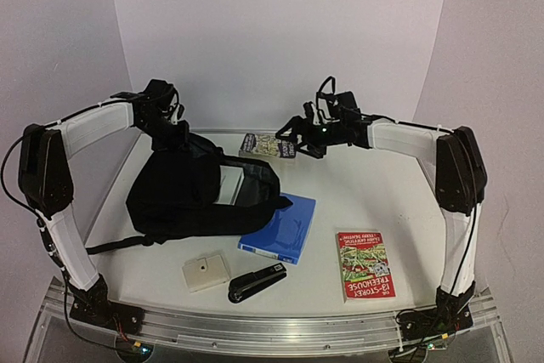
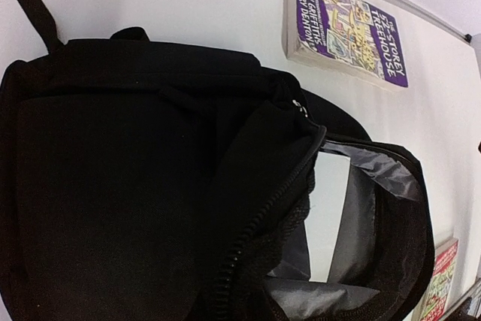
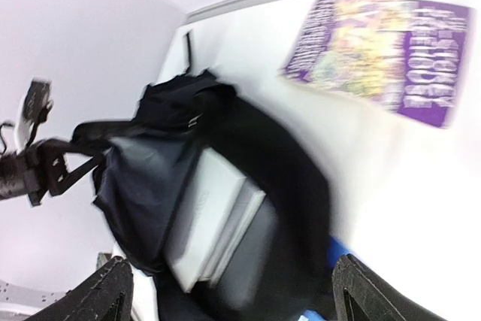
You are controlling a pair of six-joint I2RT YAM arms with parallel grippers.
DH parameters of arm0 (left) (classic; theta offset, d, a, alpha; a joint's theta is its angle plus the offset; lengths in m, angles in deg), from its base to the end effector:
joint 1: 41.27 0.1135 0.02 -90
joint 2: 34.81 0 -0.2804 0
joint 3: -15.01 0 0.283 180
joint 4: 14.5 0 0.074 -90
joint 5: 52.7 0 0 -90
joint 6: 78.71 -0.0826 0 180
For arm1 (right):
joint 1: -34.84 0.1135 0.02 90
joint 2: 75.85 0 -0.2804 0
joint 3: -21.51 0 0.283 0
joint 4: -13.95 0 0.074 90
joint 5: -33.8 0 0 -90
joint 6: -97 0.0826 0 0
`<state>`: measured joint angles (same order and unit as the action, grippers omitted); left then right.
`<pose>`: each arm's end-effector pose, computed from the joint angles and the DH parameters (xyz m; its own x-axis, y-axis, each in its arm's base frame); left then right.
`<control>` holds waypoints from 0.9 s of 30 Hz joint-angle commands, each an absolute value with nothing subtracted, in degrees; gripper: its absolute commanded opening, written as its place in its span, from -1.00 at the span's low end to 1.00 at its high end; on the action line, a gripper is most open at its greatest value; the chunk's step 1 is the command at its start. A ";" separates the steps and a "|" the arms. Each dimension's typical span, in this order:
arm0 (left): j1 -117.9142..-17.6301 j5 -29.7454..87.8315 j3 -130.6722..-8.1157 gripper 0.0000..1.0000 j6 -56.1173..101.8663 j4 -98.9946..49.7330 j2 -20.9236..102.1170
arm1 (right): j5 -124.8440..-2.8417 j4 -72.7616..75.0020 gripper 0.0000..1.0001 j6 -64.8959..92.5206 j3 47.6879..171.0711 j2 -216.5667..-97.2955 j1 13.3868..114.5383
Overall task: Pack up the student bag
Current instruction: Place the book in the student bag, then move the book to the center of the board.
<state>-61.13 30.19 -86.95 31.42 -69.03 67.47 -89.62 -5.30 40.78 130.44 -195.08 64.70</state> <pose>0.4220 -0.1633 0.2584 -0.8611 -0.0521 -0.5057 0.1148 0.9491 -0.2932 0.4628 0.3181 0.2371 -0.8176 0.0657 -0.5720 -0.4530 0.5399 0.7095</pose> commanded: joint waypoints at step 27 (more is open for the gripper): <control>-65.89 39.33 -93.42 -0.62 24.04 -78.49 79.59 | -87.31 -4.35 0.18 42.65 144.93 -214.17 57.50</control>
